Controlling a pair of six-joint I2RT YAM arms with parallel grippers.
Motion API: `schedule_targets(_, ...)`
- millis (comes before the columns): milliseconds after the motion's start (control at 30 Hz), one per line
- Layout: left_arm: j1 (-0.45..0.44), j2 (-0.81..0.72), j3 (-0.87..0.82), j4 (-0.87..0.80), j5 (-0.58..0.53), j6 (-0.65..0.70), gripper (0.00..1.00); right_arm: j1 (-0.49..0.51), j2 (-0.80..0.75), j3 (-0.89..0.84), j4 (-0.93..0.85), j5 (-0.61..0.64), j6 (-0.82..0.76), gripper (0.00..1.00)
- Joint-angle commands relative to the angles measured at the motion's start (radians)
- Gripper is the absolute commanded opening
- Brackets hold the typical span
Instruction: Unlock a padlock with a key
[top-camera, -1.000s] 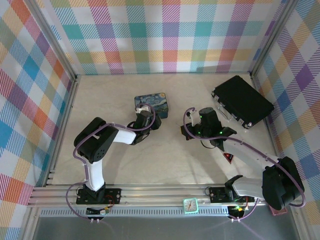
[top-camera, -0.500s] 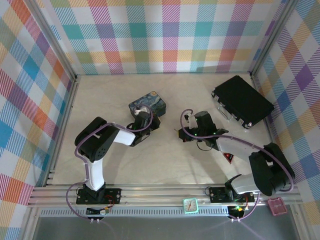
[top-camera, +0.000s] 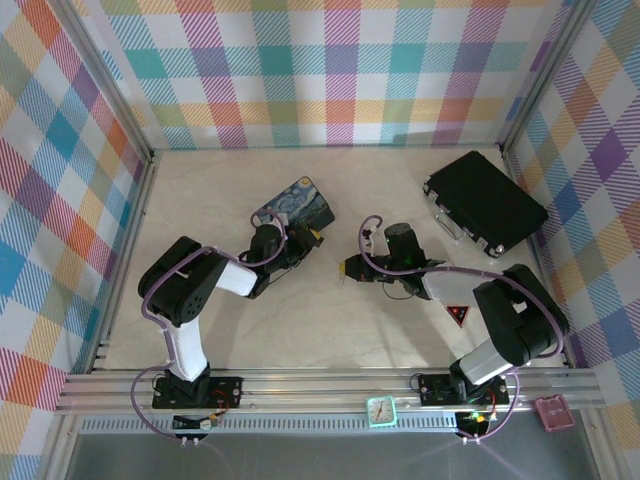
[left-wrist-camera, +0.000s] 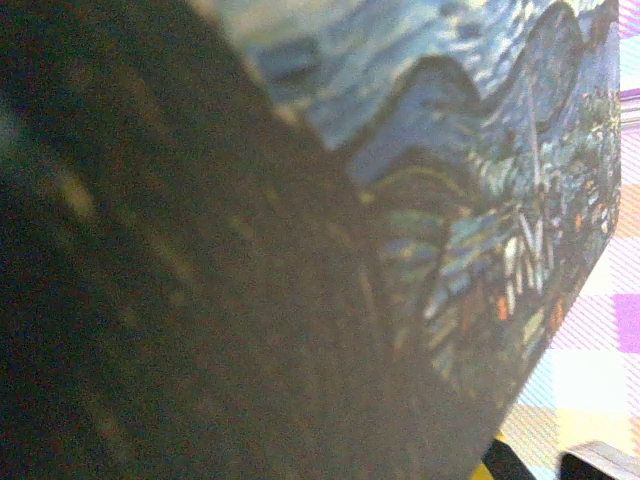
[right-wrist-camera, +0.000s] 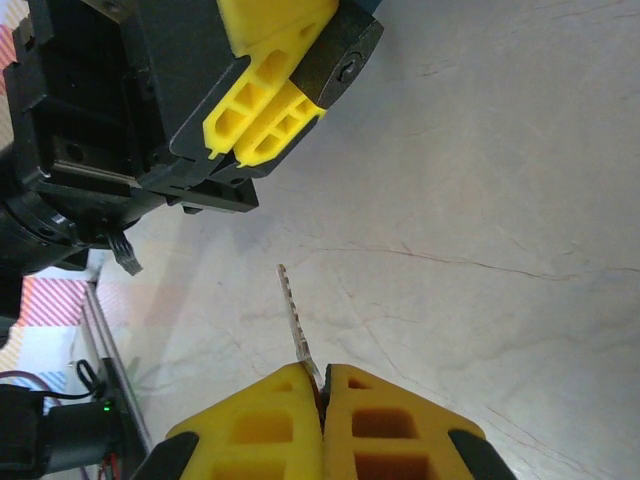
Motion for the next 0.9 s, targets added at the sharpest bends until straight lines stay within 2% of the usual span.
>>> schedule_targets(0, 0.005, -0.034, -0.029, 0.096, 0.109, -0.109, 0.00, -0.012, 0.034, -0.007, 0.145, -0.101, 0.086, 0.00)
schedule_targets(367, 0.011, -0.056, -0.078, 0.172, 0.147, -0.090, 0.00, -0.055, 0.192, 0.037, 0.377, -0.202, 0.233, 0.00)
schedule_targets(867, 0.012, -0.032, -0.091, 0.248, 0.157, -0.102, 0.00, -0.054, 0.277, 0.089, 0.447, -0.209, 0.284, 0.00)
